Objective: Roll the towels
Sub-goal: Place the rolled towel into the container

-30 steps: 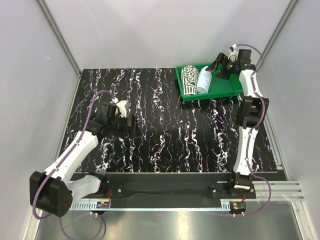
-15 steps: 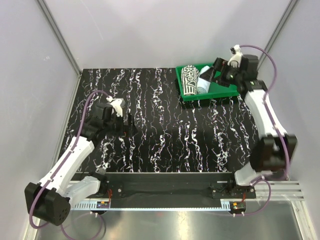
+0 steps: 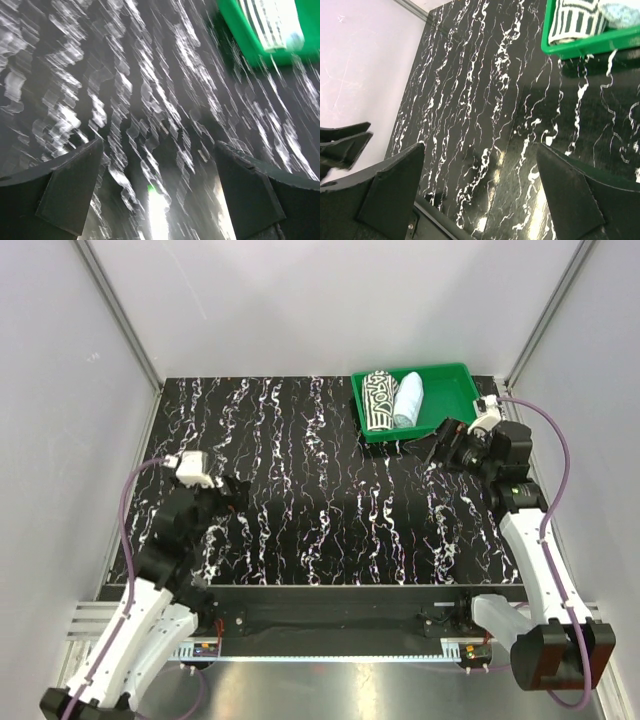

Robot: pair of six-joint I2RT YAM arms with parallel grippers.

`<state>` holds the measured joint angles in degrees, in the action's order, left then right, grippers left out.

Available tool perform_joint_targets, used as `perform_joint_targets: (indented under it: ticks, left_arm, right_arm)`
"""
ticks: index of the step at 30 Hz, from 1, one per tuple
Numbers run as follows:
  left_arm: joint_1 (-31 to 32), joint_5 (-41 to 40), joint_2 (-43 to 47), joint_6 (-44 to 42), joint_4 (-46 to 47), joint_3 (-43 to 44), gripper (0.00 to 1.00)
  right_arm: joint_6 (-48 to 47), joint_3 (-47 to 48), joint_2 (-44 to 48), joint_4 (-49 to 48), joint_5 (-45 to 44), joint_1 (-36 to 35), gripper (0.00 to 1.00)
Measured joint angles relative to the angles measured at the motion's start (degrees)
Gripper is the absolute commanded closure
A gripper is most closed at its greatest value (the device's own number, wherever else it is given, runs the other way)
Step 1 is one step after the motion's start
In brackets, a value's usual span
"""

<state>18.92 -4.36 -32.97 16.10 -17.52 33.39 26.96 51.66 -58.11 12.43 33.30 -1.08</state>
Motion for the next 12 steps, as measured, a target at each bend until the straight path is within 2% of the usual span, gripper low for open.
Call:
perform_joint_targets:
  ticks: [3, 6, 9, 12]
  left_arm:
    - [0.04, -8.11, 8.79, -2.93, 13.18, -12.94, 0.01]
    - [-0.22, -14.56, 11.47, -6.38, 24.30, -24.57, 0.01]
    - [-1.49, -19.54, 7.98, -7.43, 31.06, -29.49, 0.01]
    - [-2.14, -24.76, 0.28, -8.41, 41.83, -30.64, 0.01]
  right_arm:
    - [1.01, -1.73, 2.97, 0.79, -0.46, 0.00, 0.00]
    - [2.40, -3.15, 5.92, 0.79, -0.63, -0.02, 0.00]
    - [2.91, -3.89, 8.09, 1.18, -0.44, -0.04, 0.00]
    - [2.91, -4.28, 9.99, 2.51, 0.00, -0.04, 0.00]
